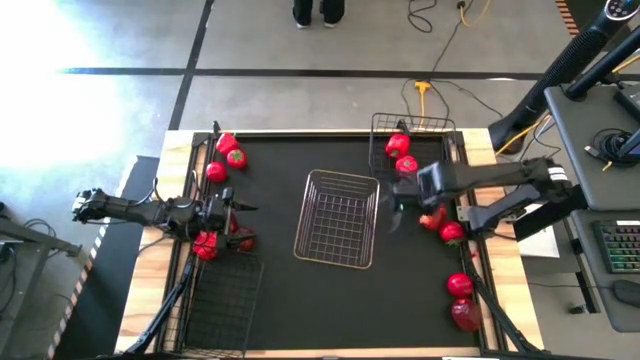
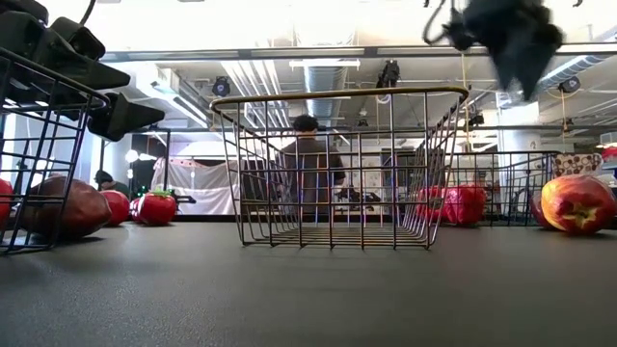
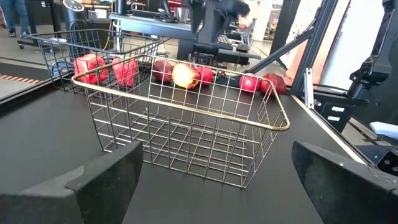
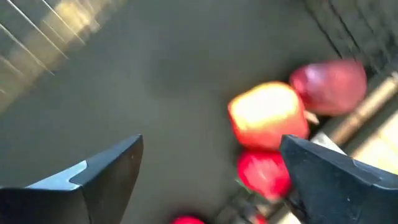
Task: Sort produce into baskets
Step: Put the red apple into the gold wire basket
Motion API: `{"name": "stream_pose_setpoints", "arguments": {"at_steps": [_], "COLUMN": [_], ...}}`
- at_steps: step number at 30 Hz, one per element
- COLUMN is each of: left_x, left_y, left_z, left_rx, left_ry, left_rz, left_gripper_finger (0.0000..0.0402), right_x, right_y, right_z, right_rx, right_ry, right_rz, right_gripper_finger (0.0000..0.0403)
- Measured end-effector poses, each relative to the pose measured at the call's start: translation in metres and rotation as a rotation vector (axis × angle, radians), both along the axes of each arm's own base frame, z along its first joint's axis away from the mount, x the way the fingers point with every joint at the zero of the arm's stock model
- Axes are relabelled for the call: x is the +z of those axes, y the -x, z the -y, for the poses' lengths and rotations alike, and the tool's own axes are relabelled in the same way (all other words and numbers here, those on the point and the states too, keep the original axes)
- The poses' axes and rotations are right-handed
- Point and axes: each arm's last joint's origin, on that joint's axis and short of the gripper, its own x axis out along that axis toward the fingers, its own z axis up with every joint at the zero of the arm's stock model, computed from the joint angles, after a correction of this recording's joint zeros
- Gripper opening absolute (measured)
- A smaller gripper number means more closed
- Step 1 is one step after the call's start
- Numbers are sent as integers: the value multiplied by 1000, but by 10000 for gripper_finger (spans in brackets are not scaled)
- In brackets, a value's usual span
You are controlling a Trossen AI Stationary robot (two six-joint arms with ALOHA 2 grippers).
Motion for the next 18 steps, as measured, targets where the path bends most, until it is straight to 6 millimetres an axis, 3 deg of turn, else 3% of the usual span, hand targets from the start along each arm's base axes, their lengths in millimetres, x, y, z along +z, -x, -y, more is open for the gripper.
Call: {"name": "stream_pose_setpoints", "arguments": {"at_steps": [10, 18], "left_x": [0, 0], "left_y": [0, 0], "left_z": [0, 0], "left_rx": [0, 0], "left_ry": [0, 0], "left_rz": [0, 0], "left_gripper_finger": [393, 393], "right_x": [-67, -92], "right_y": [16, 20], "right_z": [-4, 2], "right_rx": [44, 54], "right_ry": [-36, -56], "right_rz": [-308, -432], "right_gripper_finger": [384, 384]}}
